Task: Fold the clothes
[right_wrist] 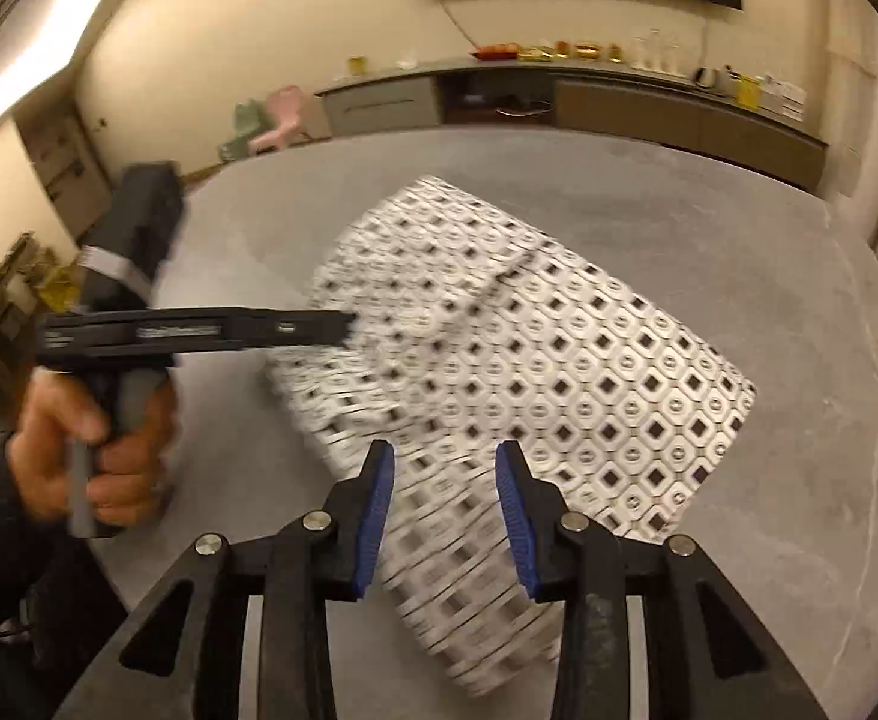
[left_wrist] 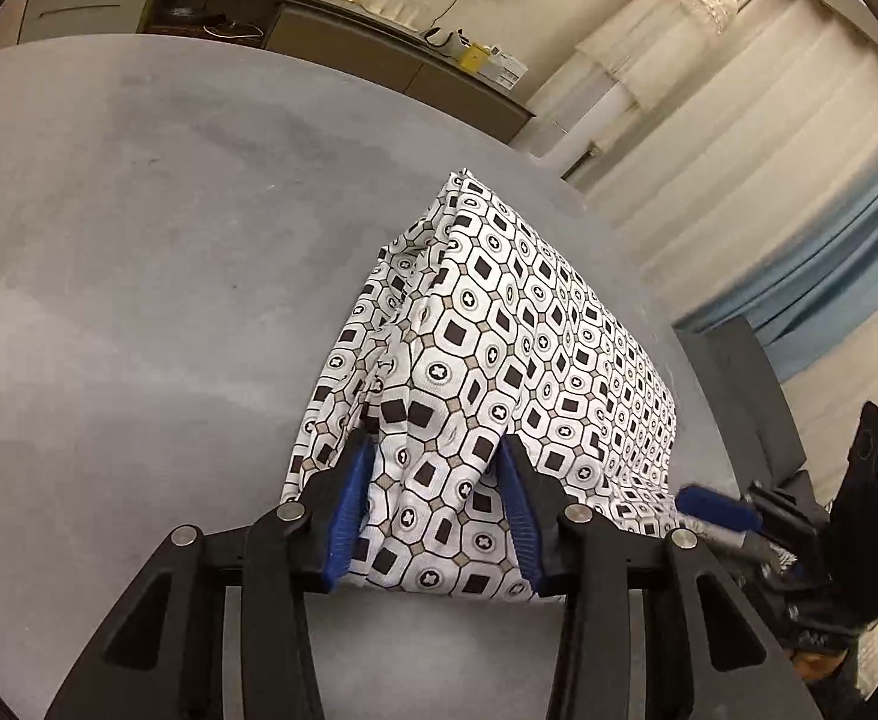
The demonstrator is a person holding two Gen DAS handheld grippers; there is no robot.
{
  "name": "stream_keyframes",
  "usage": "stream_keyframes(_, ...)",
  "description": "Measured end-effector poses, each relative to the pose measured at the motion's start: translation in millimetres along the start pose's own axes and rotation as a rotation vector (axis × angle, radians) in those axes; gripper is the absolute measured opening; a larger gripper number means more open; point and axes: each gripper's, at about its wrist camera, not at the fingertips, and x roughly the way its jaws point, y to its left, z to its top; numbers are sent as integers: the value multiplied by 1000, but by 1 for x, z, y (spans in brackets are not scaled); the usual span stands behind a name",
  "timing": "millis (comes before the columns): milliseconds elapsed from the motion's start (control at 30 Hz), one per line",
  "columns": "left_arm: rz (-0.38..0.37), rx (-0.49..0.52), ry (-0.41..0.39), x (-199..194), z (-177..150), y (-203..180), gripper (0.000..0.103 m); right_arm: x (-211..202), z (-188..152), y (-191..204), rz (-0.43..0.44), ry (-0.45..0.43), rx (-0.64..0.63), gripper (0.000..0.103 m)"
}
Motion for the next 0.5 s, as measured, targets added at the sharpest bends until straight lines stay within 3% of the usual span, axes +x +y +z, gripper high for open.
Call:
stream_keyframes(100,34,38,3,0,5,-2,41,-1,-23,-2,-38,66,-1,38)
stream_keyframes(267,29,47,27,4,18,-13,42,-47,-45,-3,-153,55,43,38)
stream_keyframes(433,8,153,-46,-34,30,-46,45,-68,-16,9,-128,-59,35,39)
stream_keyframes(500,40,186,-49,-39,34,-60,46,-55,8,0,-162,-74,24,39)
